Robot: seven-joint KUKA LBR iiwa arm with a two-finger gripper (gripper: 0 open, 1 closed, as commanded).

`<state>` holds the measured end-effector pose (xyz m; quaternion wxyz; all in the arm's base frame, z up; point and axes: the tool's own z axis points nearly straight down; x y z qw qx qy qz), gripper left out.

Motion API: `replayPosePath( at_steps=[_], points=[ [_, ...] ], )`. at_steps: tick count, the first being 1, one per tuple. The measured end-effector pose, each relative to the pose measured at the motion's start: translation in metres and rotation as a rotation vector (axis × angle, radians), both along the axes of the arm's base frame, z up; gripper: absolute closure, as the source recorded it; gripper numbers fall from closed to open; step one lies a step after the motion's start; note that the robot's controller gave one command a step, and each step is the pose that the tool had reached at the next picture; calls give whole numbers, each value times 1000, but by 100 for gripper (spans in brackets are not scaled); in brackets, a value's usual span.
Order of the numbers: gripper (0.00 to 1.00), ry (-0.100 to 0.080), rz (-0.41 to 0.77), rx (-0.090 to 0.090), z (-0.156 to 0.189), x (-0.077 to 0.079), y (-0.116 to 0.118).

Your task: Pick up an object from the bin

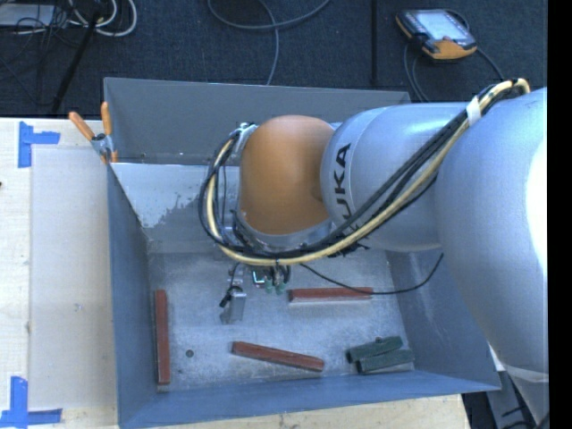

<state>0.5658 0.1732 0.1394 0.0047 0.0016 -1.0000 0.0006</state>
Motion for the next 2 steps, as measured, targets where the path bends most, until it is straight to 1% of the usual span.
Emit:
replayPosePath(
  at_steps=[1, 2],
  points=[
    [0, -7, -4, 1, 4, 2, -1],
    [0, -12, 67, 3, -13, -28, -31]
  ],
)
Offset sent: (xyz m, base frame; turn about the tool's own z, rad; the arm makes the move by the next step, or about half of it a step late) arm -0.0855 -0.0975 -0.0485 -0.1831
